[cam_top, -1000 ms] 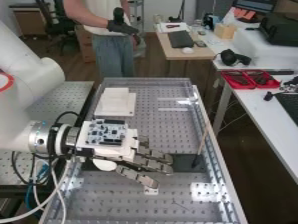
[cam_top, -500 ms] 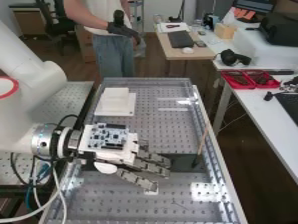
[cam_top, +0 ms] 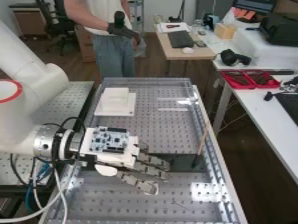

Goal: Grab the bearing and place it in the white container

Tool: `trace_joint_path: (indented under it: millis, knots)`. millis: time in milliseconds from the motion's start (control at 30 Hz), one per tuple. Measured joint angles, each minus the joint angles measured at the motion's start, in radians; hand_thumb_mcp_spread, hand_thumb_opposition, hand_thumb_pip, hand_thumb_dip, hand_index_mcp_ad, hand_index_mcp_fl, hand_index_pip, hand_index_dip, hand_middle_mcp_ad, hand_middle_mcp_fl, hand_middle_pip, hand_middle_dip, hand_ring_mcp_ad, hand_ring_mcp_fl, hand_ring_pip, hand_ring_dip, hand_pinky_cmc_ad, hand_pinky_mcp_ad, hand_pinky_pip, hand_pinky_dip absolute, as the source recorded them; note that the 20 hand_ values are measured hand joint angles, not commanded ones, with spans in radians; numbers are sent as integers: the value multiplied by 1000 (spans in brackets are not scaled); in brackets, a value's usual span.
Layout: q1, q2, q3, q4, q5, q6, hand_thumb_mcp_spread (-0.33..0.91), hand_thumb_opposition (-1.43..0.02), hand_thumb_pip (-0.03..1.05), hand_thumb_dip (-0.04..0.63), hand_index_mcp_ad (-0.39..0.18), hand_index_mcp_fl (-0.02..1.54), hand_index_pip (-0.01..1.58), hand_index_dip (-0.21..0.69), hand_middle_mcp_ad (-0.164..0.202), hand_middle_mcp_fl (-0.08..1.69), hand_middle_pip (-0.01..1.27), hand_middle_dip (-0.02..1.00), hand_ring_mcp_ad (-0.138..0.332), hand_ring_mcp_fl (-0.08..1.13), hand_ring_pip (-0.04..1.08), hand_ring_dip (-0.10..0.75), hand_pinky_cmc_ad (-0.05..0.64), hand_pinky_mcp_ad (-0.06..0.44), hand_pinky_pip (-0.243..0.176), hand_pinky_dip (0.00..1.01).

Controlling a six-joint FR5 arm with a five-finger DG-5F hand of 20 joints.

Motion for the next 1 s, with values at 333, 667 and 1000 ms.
trace_joint_path:
  millis: [333, 667, 1000]
  knots:
    - [0, -2, 2, -3, 1, 6, 485, -935, 620, 443, -141, 241, 1255, 227, 80, 105, 126, 204, 127, 2, 99, 86, 340, 279, -42, 195]
    - [3, 2, -9, 4, 9, 12, 485, -934, 625, 443, -141, 227, 1253, 227, 84, 98, 126, 204, 127, 0, 99, 86, 340, 279, -42, 195]
    - [7, -7, -8, 6, 16, 18, 468, -915, 639, 428, -141, 220, 1257, 227, 84, 96, 126, 204, 127, 0, 99, 86, 340, 279, -44, 183]
